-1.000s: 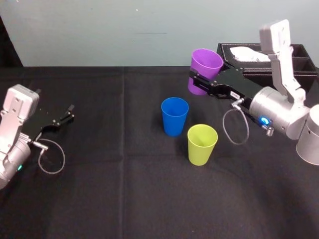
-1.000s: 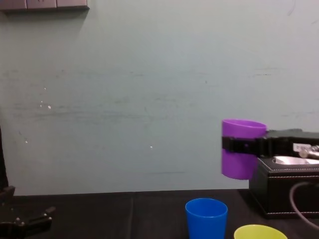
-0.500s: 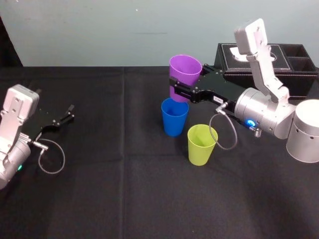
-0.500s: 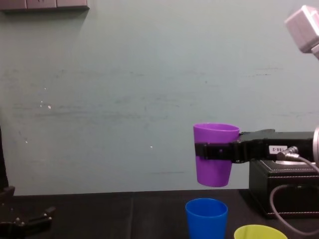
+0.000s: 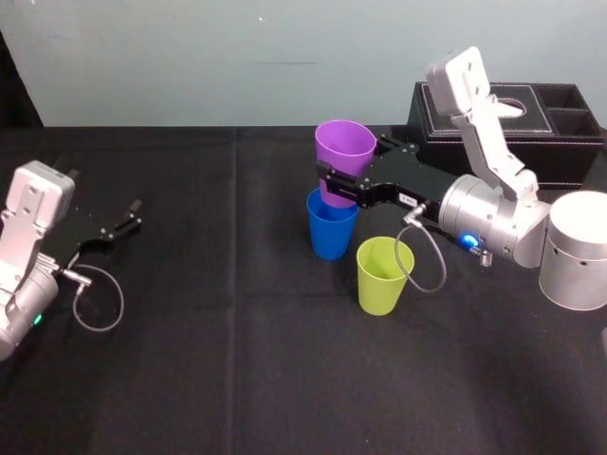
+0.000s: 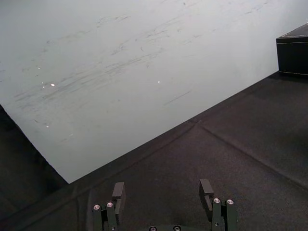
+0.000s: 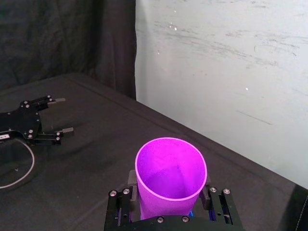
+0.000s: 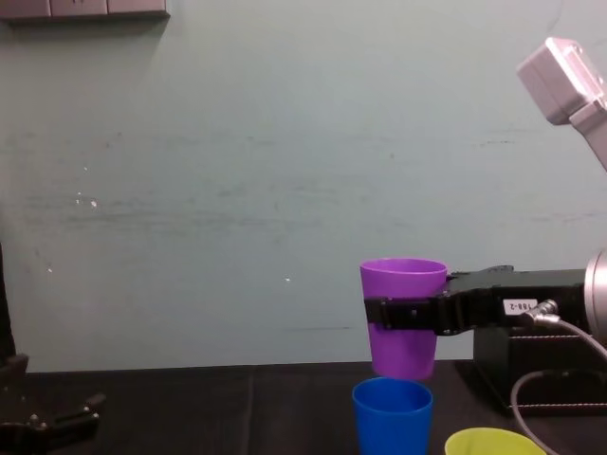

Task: Stack the three plastic cups sequentially using one hand.

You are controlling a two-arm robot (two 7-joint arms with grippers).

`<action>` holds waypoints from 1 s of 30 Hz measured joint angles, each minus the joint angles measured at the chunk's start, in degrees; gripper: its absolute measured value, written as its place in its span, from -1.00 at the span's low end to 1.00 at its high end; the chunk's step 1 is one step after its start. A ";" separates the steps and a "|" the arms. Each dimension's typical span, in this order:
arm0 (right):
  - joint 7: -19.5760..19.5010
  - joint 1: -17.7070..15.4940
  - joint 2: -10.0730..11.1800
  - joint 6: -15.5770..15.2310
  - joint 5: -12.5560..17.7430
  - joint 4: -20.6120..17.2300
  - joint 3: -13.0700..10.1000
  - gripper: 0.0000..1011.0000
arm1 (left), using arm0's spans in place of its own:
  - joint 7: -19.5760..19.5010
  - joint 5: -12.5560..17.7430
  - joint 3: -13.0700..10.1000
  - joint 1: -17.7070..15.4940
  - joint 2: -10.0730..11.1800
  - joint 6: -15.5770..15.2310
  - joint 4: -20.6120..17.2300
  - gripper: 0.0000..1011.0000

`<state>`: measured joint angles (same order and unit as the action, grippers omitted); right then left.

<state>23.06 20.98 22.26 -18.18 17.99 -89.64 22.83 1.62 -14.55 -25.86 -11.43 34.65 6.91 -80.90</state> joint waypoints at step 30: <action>-0.59 2.08 -0.69 1.81 -0.57 4.29 2.34 0.45 | 0.00 0.00 0.00 0.00 0.00 0.00 0.00 1.00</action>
<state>22.47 23.06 21.57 -16.37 17.42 -85.36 25.17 1.62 -14.55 -25.86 -11.43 34.64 6.91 -80.90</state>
